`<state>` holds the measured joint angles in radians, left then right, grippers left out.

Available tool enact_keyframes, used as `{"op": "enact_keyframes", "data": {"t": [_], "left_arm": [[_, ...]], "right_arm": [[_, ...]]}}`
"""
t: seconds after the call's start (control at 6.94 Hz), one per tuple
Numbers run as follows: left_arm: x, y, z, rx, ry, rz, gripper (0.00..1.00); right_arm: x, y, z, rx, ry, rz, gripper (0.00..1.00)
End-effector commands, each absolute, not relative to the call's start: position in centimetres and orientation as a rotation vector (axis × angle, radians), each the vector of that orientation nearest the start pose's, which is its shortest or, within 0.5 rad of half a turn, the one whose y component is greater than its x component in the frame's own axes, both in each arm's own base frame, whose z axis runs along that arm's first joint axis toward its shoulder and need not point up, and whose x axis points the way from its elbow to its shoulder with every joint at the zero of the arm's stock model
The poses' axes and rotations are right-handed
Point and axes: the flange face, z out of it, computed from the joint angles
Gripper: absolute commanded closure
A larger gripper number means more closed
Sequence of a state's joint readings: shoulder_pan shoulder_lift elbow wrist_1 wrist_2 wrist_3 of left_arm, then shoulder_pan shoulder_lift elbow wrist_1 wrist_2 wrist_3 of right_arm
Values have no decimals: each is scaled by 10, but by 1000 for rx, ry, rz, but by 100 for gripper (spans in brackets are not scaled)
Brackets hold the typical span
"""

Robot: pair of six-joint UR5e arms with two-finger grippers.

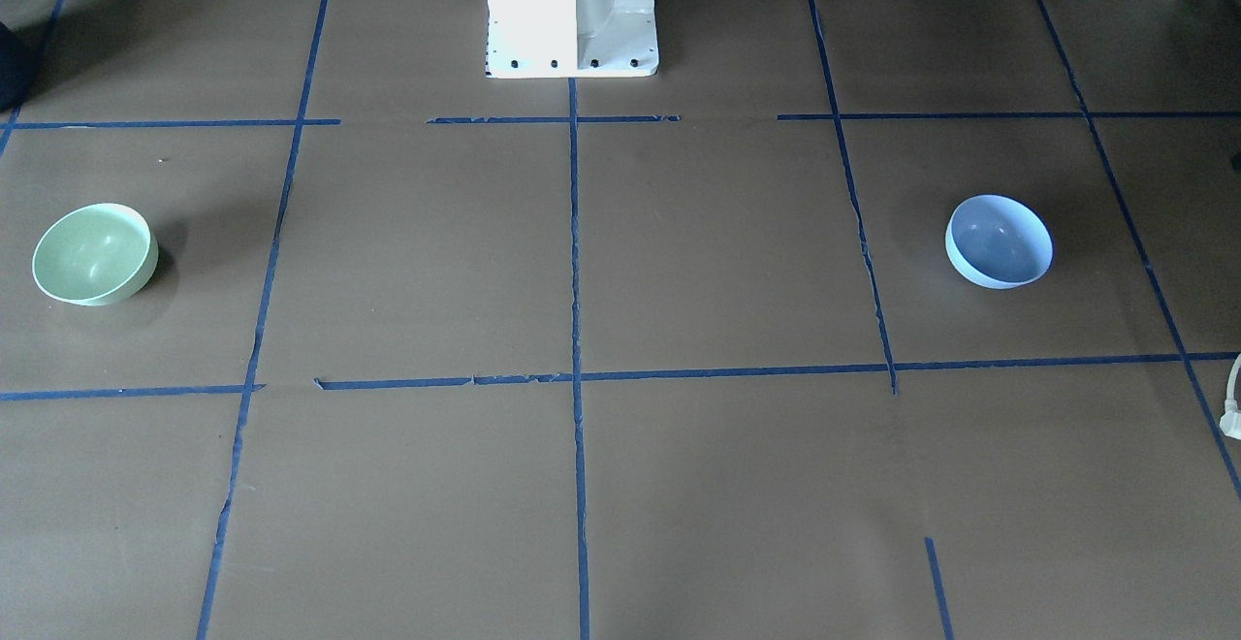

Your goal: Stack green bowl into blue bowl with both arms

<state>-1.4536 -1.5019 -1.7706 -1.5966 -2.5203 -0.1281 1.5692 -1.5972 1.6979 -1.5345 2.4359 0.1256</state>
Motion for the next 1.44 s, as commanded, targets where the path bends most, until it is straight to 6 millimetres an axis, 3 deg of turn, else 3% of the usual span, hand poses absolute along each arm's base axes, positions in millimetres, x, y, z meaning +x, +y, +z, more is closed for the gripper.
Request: {"op": "enact_keyframes", "data": {"t": [0.0, 0.29, 0.58, 0.72, 1.01, 1.15, 1.3], "left_arm": [[52, -447, 557, 13, 954, -51, 1], [120, -436, 585, 39, 885, -114, 1], [156, -432, 611, 57, 900, -141, 1], [182, -431, 609, 61, 888, -146, 1], [198, -439, 610, 49, 890, -143, 3], [200, -441, 610, 48, 890, -138, 13], [201, -441, 609, 50, 892, -136, 35]], "right_arm": [[46, -493, 582, 83, -877, 38, 0], [46, -495, 581, 69, -872, 79, 0], [45, -494, 580, 65, -877, 117, 0], [45, -494, 581, 72, -878, 115, 0], [46, -493, 583, 70, -876, 115, 0], [46, -493, 583, 71, -878, 116, 0], [46, -492, 585, 66, -877, 117, 0]]}}
